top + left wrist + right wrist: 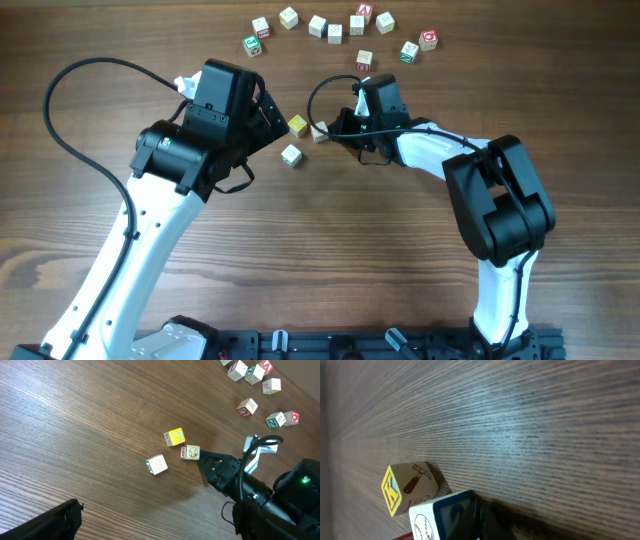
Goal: Form a circle
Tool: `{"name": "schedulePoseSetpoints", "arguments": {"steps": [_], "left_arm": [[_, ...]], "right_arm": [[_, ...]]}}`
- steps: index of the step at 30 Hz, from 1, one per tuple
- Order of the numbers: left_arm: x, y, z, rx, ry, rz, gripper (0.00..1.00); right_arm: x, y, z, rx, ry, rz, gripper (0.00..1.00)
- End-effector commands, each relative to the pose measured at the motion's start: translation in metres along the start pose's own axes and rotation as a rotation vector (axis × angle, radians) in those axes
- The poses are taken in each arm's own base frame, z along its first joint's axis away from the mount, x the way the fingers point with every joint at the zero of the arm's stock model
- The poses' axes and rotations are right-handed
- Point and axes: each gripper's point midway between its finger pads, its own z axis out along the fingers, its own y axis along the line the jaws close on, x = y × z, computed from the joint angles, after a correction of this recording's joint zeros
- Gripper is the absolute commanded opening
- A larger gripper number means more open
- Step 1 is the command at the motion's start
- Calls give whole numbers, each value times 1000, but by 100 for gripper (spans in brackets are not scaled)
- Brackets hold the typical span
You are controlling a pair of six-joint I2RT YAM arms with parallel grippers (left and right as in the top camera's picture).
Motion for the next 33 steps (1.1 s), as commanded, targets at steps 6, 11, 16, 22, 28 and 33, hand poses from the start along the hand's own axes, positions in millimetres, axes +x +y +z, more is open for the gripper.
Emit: {"name": "schedulePoseSetpoints", "arguments": {"steps": [6,11,16,22,28,33], "left_arm": [[0,1,1,-4,4,-11,100],[1,1,1,-4,4,-11,100],[0,1,1,-4,4,-11,100],[1,1,1,-4,4,-11,100],[1,1,1,-4,4,-11,100],[1,1,1,-4,4,-11,100]], "right_arm": [[10,-2,5,-2,37,117,4],[5,2,5,-20,19,65,4],[5,2,5,-21,16,41,4],[11,-3,5,2,40,184,4],[11,-2,5,1,43,199,4],[6,1,5,-14,23,167,4]]}}
